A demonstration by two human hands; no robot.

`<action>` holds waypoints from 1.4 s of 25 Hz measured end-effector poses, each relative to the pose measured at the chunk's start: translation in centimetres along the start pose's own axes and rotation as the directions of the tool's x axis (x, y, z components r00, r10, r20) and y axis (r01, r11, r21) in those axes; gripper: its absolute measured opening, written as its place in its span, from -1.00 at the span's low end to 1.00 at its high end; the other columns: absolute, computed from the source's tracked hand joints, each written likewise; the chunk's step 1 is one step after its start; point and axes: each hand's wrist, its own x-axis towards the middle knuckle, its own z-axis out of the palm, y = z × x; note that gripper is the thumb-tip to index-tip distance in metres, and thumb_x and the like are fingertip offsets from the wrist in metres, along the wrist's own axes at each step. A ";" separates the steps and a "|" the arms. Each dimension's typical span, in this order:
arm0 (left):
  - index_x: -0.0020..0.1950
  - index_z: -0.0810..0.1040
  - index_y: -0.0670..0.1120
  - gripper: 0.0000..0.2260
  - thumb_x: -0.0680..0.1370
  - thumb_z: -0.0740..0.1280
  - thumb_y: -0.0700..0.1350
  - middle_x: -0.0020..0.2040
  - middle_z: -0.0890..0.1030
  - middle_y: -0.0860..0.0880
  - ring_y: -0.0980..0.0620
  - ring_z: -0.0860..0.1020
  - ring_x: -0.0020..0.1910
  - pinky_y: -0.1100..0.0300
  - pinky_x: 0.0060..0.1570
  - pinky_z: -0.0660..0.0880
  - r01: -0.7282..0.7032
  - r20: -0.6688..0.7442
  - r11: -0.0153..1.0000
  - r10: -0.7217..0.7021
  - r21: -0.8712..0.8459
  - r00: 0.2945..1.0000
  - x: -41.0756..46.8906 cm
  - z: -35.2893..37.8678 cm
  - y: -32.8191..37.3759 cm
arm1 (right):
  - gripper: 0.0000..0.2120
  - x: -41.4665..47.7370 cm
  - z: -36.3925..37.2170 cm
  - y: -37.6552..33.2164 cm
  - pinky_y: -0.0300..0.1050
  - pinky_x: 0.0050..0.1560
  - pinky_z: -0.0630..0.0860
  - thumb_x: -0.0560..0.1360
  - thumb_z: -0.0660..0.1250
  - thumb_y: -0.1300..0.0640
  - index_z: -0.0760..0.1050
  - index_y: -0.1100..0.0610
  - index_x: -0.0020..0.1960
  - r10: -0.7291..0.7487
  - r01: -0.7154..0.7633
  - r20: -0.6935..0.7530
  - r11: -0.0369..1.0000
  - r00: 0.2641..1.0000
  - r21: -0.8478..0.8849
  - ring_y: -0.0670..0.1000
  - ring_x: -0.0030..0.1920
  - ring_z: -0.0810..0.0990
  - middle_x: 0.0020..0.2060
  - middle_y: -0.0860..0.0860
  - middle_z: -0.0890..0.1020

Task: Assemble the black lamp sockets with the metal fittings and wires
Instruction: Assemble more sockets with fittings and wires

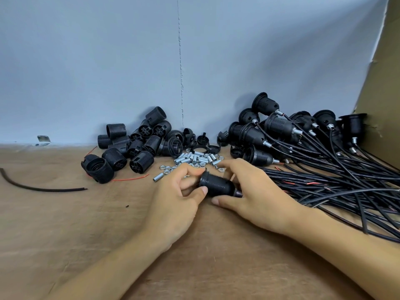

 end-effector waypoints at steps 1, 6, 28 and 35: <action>0.09 0.56 -0.06 -0.76 0.58 0.36 -0.38 -0.01 0.75 0.11 0.14 0.69 0.05 0.17 0.18 0.54 -0.003 -0.003 1.000 0.003 -0.001 1.000 0.0 0.0 0.0 | -0.48 0.0 0.1 0.0 -0.43 0.02 0.36 0.51 0.39 -0.17 0.32 -0.07 0.38 0.009 -0.009 -0.030 1.000 1.000 0.013 -0.26 -0.01 0.47 0.01 -0.22 0.53; 0.06 0.58 -0.01 -0.74 0.56 0.37 -0.38 -0.03 0.75 0.15 0.20 0.69 0.03 0.28 0.12 0.55 -0.034 -0.010 0.997 0.034 0.064 0.999 0.0 0.2 0.0 | -0.40 -0.2 0.1 -0.3 -0.39 0.03 0.33 0.45 0.36 -0.32 0.28 -0.10 0.36 0.020 -0.020 0.014 0.999 1.000 -0.041 -0.28 0.02 0.40 0.08 -0.26 0.39; 0.07 0.60 0.07 -0.67 0.55 0.38 -0.38 -0.05 0.75 0.16 0.20 0.70 0.00 0.43 -0.03 0.51 -0.043 -0.033 0.998 0.045 0.049 0.998 0.1 0.1 -0.4 | -0.32 -0.1 0.4 -0.3 -0.10 0.24 0.36 0.51 0.39 -0.18 0.18 -0.03 0.50 -0.051 0.050 -0.017 0.995 0.999 -0.083 -0.28 0.07 0.29 0.11 -0.26 0.36; -0.12 0.67 -0.06 -0.88 0.48 0.52 -0.27 -0.03 0.73 0.13 0.20 0.67 0.05 0.43 0.03 0.51 -0.216 -0.118 0.971 0.203 -0.105 0.972 -0.2 0.2 0.8 | -0.76 -0.1 -0.1 -0.2 -0.27 -0.02 0.47 0.67 0.11 -0.02 0.33 -0.02 0.31 -0.020 0.052 -0.165 0.979 0.986 0.196 -0.21 -0.05 0.59 -0.05 -0.27 0.64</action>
